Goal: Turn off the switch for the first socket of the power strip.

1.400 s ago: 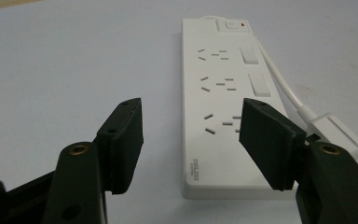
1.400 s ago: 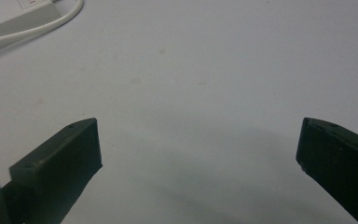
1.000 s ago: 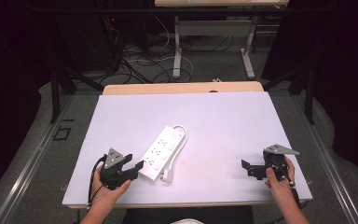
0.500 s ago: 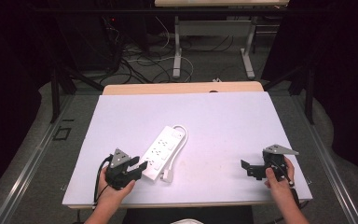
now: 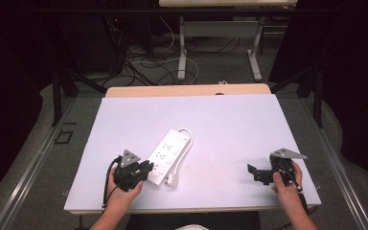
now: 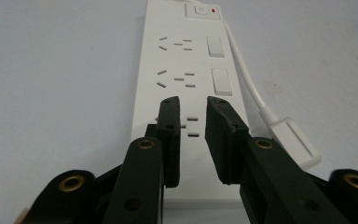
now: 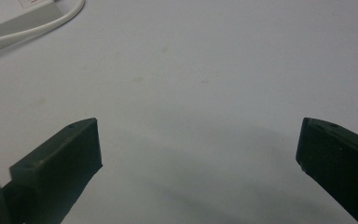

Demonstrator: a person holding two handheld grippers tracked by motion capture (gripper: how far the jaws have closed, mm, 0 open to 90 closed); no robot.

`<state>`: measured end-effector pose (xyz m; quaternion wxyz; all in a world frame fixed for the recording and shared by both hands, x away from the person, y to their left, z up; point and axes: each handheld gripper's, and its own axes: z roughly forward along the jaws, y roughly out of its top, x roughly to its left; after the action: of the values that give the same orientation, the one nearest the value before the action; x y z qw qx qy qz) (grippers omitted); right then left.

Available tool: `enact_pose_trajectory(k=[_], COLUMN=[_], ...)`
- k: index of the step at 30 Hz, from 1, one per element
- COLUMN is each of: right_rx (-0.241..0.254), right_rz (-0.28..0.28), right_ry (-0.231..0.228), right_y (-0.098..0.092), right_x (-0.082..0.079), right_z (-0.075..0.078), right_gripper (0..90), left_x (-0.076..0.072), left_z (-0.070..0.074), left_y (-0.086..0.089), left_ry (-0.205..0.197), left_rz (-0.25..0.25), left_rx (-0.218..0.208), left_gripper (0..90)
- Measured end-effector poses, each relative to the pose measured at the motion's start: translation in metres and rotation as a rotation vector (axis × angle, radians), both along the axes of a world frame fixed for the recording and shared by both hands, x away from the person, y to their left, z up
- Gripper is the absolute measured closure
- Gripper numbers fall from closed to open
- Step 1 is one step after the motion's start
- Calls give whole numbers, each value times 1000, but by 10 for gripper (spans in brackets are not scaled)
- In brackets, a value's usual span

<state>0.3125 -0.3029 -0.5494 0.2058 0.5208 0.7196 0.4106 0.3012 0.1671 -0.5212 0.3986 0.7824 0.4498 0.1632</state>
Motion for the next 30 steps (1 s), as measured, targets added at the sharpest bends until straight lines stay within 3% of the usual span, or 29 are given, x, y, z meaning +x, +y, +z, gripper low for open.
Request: enact_pose_trajectory(k=[15, 23, 30], right_rx=[2, -1, 1], right_rz=[-6, -3, -4], right_ry=[-3, -4, 0], right_y=[0, -1, -1], right_x=[0, 0, -1], right_z=[0, 1, 1], right_gripper=[0, 0, 0], left_x=[11, 19, 29], left_z=[0, 3, 5], left_y=[-12, -21, -34], left_ry=[21, 22, 24], left_rz=[-1, 4, 17], left_rx=[18, 25, -11], left_gripper=[895, 900, 900])
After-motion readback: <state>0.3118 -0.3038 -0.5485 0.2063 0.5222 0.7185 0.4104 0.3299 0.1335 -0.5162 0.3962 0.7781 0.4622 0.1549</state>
